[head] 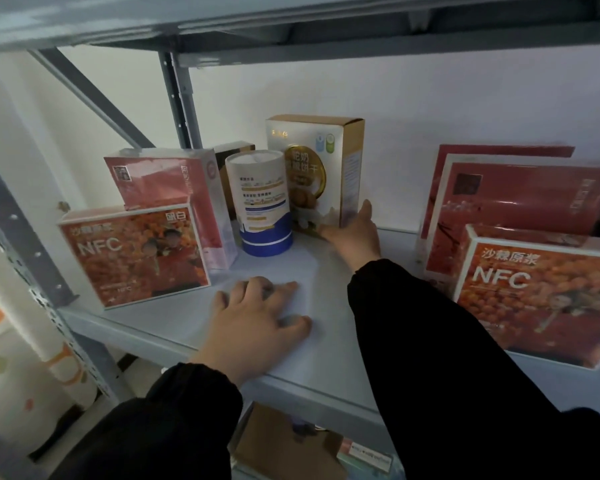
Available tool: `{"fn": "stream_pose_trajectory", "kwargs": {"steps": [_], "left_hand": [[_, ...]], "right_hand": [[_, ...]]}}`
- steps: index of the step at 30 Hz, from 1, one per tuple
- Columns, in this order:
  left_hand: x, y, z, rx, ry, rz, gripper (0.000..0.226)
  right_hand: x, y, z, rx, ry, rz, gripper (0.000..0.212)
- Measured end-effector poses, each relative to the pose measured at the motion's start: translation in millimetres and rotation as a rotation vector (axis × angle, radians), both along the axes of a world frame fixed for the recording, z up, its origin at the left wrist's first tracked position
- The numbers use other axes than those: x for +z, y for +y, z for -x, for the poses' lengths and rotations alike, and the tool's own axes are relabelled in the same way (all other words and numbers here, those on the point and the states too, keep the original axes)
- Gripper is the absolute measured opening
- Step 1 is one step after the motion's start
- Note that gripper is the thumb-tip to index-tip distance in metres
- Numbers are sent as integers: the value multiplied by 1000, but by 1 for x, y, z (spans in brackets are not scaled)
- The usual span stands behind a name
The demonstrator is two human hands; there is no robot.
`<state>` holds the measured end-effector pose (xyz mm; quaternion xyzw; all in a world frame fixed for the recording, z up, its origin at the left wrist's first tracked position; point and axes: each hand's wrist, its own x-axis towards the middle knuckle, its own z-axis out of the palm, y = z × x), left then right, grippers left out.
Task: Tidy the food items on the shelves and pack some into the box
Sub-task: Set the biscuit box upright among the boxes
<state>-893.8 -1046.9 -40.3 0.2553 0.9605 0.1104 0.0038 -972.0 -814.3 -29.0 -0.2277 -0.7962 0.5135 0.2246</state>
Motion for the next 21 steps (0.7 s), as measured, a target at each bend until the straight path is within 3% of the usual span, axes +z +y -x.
{"fn": "stream_pose_trajectory", "kwargs": {"steps": [2,5,10,21], "left_hand": [[-2,0,1,-1,3,-6,97],[-4,-1,3,-2,2,-3,97],[-3,-1,6,-9,-12,3,71],[-1,-2,5,-30,0,-40,68]], "right_hand": [[-5,4,8,6,-12,-17,140],[3,-1,2,-5,-18,-62,130],[4,-4,-2,-73,-5,-110,111],[3,-34,-66,-76,47,-212,84]]}}
